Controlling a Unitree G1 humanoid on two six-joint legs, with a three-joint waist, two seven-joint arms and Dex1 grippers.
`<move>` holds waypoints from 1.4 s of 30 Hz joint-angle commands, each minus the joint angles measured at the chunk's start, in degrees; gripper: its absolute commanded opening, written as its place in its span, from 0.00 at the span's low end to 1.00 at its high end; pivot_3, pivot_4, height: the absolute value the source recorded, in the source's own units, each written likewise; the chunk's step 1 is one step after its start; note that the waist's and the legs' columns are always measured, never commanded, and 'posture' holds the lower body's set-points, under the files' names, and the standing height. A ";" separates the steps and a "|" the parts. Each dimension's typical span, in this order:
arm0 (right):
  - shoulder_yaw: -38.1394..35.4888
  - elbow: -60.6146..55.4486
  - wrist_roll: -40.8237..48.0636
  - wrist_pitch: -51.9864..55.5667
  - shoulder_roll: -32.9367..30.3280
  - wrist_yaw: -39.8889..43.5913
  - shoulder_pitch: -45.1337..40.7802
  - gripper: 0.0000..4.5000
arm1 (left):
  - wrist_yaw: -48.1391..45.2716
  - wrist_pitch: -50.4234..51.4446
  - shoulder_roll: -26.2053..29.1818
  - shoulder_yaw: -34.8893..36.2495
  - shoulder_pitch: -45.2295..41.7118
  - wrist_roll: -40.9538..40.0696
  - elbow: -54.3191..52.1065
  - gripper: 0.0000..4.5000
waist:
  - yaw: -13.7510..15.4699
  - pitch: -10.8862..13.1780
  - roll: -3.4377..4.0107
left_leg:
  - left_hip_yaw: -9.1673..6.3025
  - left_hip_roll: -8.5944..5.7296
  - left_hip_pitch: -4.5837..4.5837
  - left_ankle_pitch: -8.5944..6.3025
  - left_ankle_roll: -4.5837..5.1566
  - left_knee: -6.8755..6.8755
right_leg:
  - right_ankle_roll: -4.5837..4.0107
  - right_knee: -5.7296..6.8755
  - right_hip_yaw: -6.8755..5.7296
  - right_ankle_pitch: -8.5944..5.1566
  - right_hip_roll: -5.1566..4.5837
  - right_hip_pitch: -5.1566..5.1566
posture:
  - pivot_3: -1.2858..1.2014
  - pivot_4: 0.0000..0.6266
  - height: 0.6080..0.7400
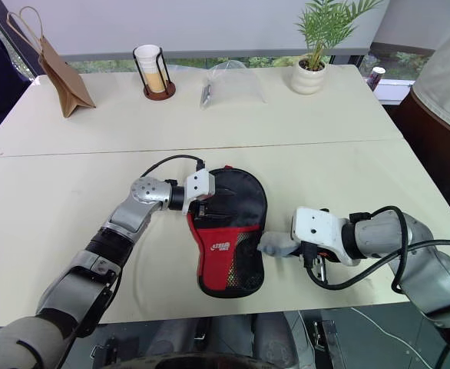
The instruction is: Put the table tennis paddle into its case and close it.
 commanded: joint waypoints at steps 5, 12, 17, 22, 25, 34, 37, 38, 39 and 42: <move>-3.19 -4.18 4.24 -0.96 -4.91 4.50 4.52 0.01 | 0.86 1.78 2.12 -2.10 1.91 3.58 3.20 0.66 | 0.05 -0.02 0.02 | 0.00 0.00 0.00 -0.02 0.02 0.00 | 0.00 -0.05 -0.01 0.00 -0.03 0.03 | 0.52 0.24 1.00; -4.38 -5.80 4.90 -3.18 -7.65 5.71 8.28 0.01 | 1.25 1.95 2.34 -2.45 1.88 3.67 3.33 0.66 | 0.20 -0.04 0.02 | 0.00 0.00 0.00 -0.06 0.06 0.00 | 0.03 -0.15 -0.03 -0.02 -0.07 0.11 | 0.52 0.24 1.00; -3.95 -5.92 3.16 -6.82 -8.98 6.45 10.93 0.01 | 1.24 2.04 2.55 -2.60 1.97 3.67 3.19 0.66 | 0.10 -0.06 0.02 | 0.00 0.00 0.02 -0.06 0.06 0.00 | 0.03 -0.15 -0.03 -0.02 -0.09 0.12 | 0.52 0.24 1.00; -4.37 -6.36 2.12 -9.60 -10.11 6.92 14.04 0.01 | 0.97 2.61 2.89 -2.84 2.61 3.64 2.23 0.66 | 0.10 -0.08 0.02 | 0.00 0.00 0.02 -0.06 0.05 0.00 | 0.03 -0.15 -0.03 -0.02 -0.10 0.13 | 0.52 0.24 1.00; -5.68 -6.59 1.26 -11.52 -11.22 7.76 17.00 0.01 | 0.75 2.93 3.19 -3.02 3.13 3.62 1.64 0.66 | 0.10 -0.09 0.03 | 0.00 0.01 0.02 -0.06 0.05 0.00 | 0.04 -0.15 -0.03 -0.03 -0.11 0.13 | 0.52 0.24 1.00; -9.38 -6.89 1.18 -13.31 -12.09 8.03 20.83 0.01 | 0.84 3.28 3.04 -3.36 3.22 3.62 1.57 0.66 | 0.15 -0.12 0.02 | 0.01 0.00 0.01 -0.11 0.10 0.00 | 0.09 -0.21 -0.03 -0.08 -0.17 0.17 | 0.52 0.24 1.00; -9.25 -5.27 2.27 -11.33 -11.06 6.40 17.40 0.11 | 0.92 3.04 2.87 -3.32 3.03 3.59 1.98 0.66 | 0.12 -0.12 0.02 | 0.01 -0.01 0.02 -0.11 0.10 0.00 | 0.10 -0.23 -0.03 -0.07 -0.19 0.20 | 0.52 0.24 1.00; -9.13 -4.85 2.66 -10.43 -10.83 6.04 16.28 0.22 | 0.95 2.97 2.83 -3.28 2.96 3.57 2.10 0.66 | 0.11 -0.13 0.02 | 0.01 0.00 0.02 -0.11 0.10 0.01 | 0.10 -0.23 -0.03 -0.07 -0.20 0.20 | 0.52 0.24 1.00; -9.31 -4.34 3.56 -9.11 -10.80 6.03 14.99 0.30 | 0.98 2.78 2.82 -3.17 2.85 3.50 2.24 0.66 | 0.11 -0.13 0.02 | 0.01 0.00 0.03 -0.11 0.10 0.01 | 0.10 -0.23 -0.03 -0.07 -0.21 0.21 | 0.52 0.24 1.00; -9.67 -2.89 4.78 -7.03 -10.58 6.10 12.15 0.65 | 1.06 2.23 2.66 -2.93 2.49 3.34 2.73 0.66 | 0.10 -0.14 0.02 | 0.00 0.00 0.05 -0.11 0.10 0.01 | 0.09 -0.23 -0.03 -0.07 -0.22 0.23 | 0.52 0.24 1.00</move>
